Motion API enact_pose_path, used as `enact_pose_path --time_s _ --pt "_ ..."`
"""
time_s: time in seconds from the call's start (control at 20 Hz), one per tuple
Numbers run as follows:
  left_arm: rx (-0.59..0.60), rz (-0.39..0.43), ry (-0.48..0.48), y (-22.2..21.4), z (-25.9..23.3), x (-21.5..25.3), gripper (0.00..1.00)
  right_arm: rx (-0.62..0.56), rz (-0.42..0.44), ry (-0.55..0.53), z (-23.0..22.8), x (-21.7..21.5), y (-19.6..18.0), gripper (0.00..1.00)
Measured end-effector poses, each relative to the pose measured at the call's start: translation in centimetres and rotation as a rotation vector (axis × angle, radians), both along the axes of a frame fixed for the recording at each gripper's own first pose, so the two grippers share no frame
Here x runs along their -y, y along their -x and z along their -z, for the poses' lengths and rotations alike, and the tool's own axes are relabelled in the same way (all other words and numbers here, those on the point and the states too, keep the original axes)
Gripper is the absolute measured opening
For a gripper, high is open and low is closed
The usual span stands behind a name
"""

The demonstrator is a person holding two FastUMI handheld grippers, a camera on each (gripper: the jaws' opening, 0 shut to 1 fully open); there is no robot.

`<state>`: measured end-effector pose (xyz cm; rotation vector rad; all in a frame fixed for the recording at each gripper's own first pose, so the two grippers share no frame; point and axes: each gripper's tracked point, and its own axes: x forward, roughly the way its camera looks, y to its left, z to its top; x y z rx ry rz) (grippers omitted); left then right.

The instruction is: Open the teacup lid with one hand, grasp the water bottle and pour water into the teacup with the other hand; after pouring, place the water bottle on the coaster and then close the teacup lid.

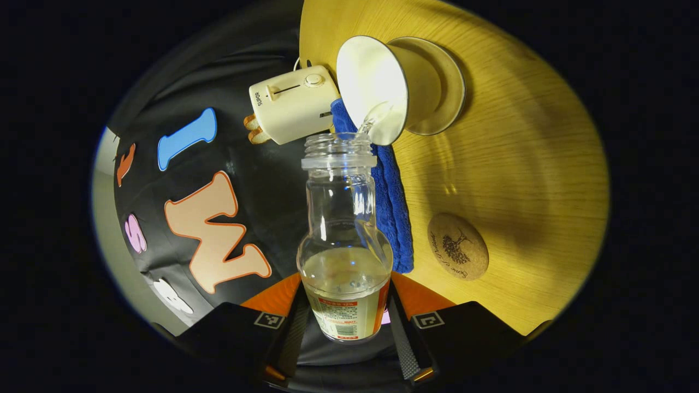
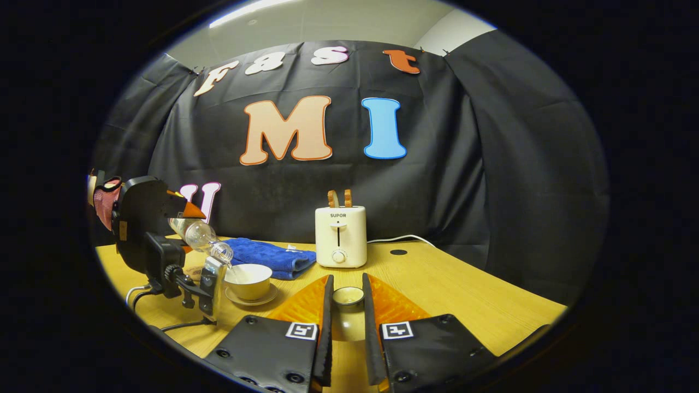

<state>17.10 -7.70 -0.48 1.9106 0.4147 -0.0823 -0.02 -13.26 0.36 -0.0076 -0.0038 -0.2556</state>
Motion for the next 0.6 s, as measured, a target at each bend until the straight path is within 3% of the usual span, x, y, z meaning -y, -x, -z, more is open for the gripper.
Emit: enact_pose_path --time_s 0.6 --pt "0.023 0.019 -0.047 -0.4 -1.9 0.4 0.70 0.000 -0.001 0.001 0.1 0.0 0.0 0.28"
